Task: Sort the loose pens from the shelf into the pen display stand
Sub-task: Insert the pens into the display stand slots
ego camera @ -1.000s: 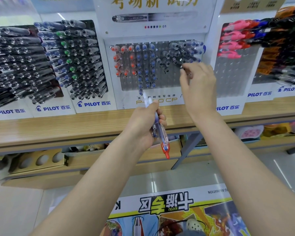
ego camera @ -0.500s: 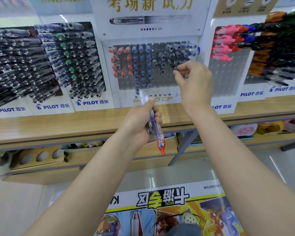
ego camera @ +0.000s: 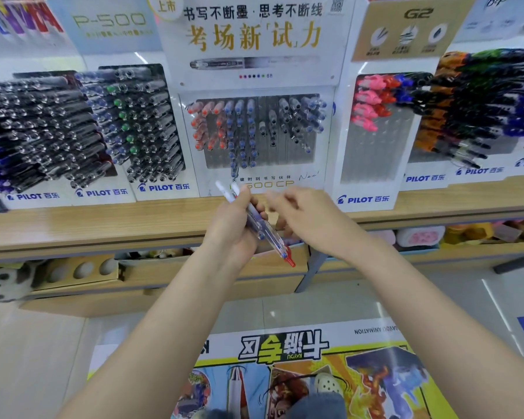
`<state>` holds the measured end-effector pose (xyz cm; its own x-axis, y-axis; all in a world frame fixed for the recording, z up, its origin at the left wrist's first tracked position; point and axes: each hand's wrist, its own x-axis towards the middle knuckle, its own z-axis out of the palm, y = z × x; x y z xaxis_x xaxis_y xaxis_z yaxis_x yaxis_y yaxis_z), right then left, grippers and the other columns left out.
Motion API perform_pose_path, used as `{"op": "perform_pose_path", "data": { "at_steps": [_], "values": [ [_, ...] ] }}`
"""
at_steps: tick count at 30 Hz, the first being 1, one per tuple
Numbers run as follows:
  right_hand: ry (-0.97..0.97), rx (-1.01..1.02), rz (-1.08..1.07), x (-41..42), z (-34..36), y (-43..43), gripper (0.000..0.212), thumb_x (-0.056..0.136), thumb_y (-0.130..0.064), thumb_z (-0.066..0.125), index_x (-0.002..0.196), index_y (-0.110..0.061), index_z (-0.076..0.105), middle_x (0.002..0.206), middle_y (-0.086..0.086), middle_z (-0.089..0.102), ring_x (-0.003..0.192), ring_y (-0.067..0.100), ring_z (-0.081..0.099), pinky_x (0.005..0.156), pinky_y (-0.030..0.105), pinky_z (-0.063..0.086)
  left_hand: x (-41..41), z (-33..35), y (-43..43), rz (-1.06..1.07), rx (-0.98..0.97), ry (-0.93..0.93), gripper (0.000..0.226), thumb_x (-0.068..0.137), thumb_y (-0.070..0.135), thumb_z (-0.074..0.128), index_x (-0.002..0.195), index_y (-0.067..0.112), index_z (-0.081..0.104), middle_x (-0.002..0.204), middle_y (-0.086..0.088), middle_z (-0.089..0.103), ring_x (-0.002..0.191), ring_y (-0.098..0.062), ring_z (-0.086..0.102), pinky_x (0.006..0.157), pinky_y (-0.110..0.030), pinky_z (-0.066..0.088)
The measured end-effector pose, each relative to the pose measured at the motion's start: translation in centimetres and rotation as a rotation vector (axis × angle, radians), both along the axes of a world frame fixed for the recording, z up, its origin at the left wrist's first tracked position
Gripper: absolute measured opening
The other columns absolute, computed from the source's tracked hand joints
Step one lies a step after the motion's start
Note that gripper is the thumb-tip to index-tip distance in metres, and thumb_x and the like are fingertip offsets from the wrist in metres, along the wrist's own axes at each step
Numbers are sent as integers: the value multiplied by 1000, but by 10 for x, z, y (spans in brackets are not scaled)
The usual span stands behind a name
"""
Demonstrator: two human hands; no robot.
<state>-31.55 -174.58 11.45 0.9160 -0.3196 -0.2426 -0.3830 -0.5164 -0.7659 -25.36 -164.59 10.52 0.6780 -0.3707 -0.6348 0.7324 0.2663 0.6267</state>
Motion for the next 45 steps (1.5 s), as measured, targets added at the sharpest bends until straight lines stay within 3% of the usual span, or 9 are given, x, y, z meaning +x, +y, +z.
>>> {"op": "perform_pose_path", "data": {
  "at_steps": [2,7,12,16,21,25,36,40,45],
  "values": [
    [57,47,82,-8,8,2,43,88,-52,47,91,-13,63,68,-4,65,58,5,59,62,16,49,-3,-1,-3,13,34,-19,31,100,26,42,75,9,46,62,-3,46,36,-10,52,43,-24,49],
    [45,121,162,-23,18,-1,14,87,-22,63,93,-12,72,70,1,71,51,3,57,57,17,49,-9,2,-10,89,94,-35,33,99,32,43,74,10,43,63,-1,40,51,-10,41,49,-21,47],
    [94,244,83,-27,23,-6,18,93,-13,54,91,-4,70,66,-2,66,47,-3,60,49,10,50,-15,4,-14,112,53,-37,36,101,34,35,76,9,43,61,-3,41,50,-12,42,41,-19,45],
    [108,345,-8,-27,22,-8,24,93,-10,52,74,-16,66,64,-5,65,49,1,63,48,13,50,-16,5,-14,72,58,-69,37,102,32,32,77,7,45,63,-7,46,59,-17,49,58,-32,47],
    [-27,72,-113,-30,8,-4,17,90,-13,51,81,-18,64,76,-1,68,65,7,67,70,29,57,-11,-1,-10,-102,265,-142,47,102,35,30,76,3,53,59,-9,55,64,-23,57,74,-41,53],
    [-287,3,-298,-34,6,-15,9,93,-19,52,90,-22,59,73,-2,61,65,24,61,68,44,54,-9,-2,-4,-141,272,-148,29,102,31,35,80,12,39,65,0,34,43,-9,32,42,-21,39],
    [-649,-384,-493,-31,-17,-53,19,89,-17,56,101,-16,71,75,8,64,64,16,56,59,19,46,-9,-12,-11,-159,181,-137,17,102,22,37,92,10,44,69,0,37,50,-9,29,34,-16,30],
    [-654,-396,-434,-16,-25,-53,19,91,-15,54,103,-14,69,75,5,55,61,25,57,59,40,51,-14,-18,-22,-214,196,-139,15,102,24,38,96,11,43,67,1,38,45,-8,31,45,-23,32],
    [-645,-442,-393,5,-32,-55,19,92,-15,53,102,-12,69,76,0,50,64,20,54,59,28,44,-20,-20,-30,-240,183,-135,13,102,22,37,98,10,42,69,0,36,47,-8,29,36,-17,30]
  ]
}}
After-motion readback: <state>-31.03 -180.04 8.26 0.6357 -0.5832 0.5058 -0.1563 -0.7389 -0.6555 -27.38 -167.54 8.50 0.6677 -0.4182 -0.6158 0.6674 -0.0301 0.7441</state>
